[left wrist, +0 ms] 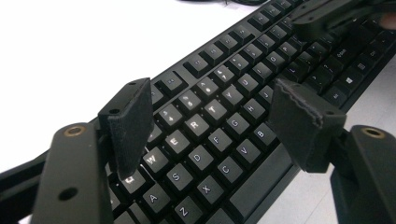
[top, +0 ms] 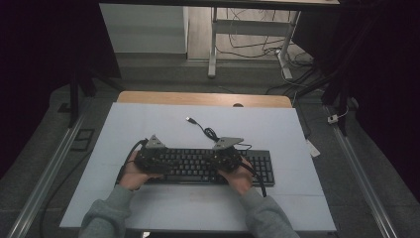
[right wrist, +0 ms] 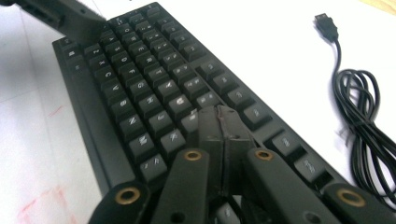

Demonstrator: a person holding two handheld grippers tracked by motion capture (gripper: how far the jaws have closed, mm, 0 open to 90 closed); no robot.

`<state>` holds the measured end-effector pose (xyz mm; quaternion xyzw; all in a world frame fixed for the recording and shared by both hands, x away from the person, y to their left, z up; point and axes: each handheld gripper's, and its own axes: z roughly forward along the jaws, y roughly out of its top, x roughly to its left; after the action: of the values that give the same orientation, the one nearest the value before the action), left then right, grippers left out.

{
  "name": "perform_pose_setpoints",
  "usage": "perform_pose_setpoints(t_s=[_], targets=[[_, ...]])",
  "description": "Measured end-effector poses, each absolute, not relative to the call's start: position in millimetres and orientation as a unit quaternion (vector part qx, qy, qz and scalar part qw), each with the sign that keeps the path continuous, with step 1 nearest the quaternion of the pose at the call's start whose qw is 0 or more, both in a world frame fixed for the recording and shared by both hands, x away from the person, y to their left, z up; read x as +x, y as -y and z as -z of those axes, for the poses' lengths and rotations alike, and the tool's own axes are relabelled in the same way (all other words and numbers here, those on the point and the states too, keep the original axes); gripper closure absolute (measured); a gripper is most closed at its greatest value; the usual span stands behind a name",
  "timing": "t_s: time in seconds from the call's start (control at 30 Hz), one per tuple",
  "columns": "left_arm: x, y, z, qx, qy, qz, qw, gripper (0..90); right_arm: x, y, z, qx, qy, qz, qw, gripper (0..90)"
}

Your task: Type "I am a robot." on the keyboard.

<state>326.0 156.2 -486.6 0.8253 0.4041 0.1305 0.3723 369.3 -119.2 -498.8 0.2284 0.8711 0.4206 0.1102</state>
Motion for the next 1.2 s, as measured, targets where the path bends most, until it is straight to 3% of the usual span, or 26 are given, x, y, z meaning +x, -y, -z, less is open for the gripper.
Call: perform_pose_setpoints(t_s=[0.4,1.2], targets=[[327,-156,488,0.825,-0.407,-0.132,0.370,30.7,358,159,497,0.263,-0.857,-0.425,0.123,61.0],[328,-157,489,0.821,-0.407,-0.144,0.374,33.8,342,184,501,0.263,-0.859,-0.418,0.136,57.4]])
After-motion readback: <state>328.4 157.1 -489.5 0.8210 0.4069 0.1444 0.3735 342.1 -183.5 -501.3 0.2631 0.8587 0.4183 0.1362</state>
